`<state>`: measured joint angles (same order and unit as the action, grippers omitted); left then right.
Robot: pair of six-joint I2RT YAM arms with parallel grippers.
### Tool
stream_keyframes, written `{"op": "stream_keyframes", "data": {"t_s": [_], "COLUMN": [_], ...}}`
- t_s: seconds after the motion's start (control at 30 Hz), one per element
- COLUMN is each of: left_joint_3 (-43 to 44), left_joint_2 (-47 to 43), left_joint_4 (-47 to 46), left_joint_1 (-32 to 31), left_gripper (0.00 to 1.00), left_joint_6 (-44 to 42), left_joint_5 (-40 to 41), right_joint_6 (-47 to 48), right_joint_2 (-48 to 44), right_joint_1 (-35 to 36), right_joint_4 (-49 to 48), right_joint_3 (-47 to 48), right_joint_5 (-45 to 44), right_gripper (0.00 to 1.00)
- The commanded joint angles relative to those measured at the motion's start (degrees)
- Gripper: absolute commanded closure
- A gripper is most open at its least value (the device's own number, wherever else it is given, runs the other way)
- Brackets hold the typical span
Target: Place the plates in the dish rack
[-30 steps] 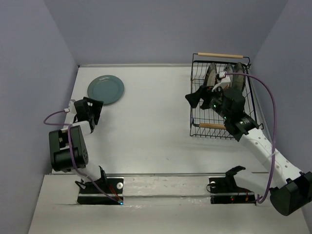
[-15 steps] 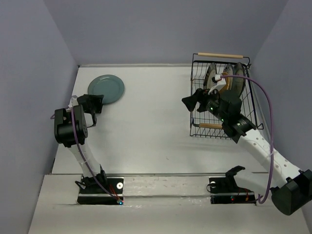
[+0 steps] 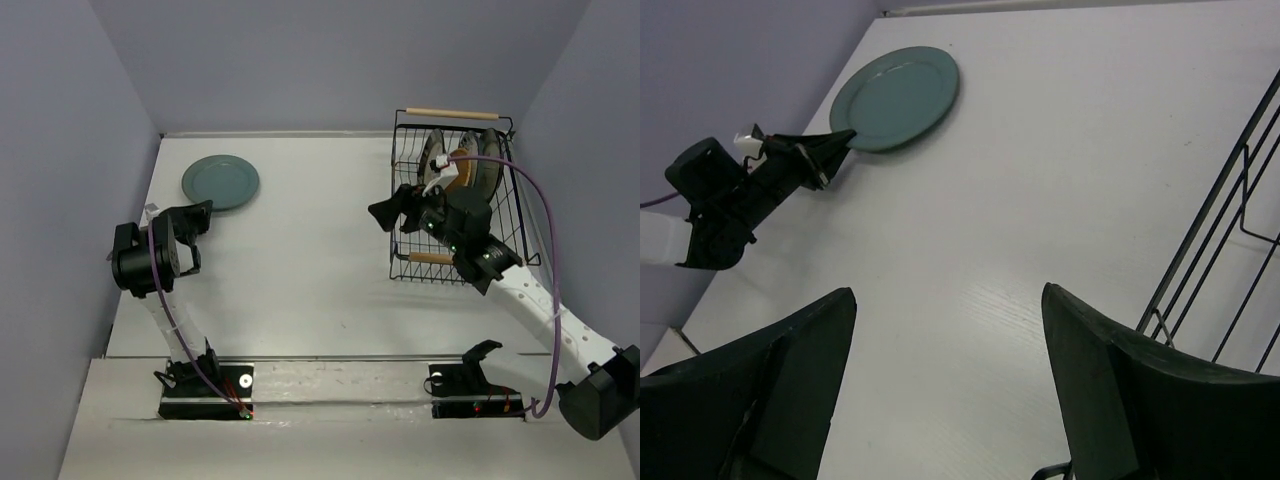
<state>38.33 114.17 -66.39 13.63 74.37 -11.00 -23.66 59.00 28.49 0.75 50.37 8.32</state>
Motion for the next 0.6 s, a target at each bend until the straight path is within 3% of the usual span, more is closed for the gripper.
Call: {"op": "stream_keyframes", "data": {"t_s": [0.0,0.2,0.4,0.57], "left_joint_3": [-1.5,-6.68,-8.18,-10.72], "left_joint_2": [-10.96,-25.44,-45.31,-56.58], "left_joint_4": [-3.31,-5.33,7.91,15.04], "left_joint_1": [-1.23,-2.2,-2.9,-4.13], "left_gripper": [0.94,0.94,0.94,0.94], "left_joint_6": [-2.39,1.13,-2.99,-4.84], "left_joint_5": [-2.08,-5.86,-11.74,-17.56], "right_joint_6": [-1.04,-1.83,-1.73,-5.52], "right_joint_2": [1.02,3.4,6.64,10.6], "right_joint_1": [2.44,3.59,3.59,3.59], "right_joint_4": [-3.48,-3.39,-1.37,-0.93], "right_joint_3": [3.06,6.66,11.23,14.84], "right_joint_5": [1.35,3.9,6.0,7.15], "right_gripper": [0.2,0.17,0.1,0.07]}}
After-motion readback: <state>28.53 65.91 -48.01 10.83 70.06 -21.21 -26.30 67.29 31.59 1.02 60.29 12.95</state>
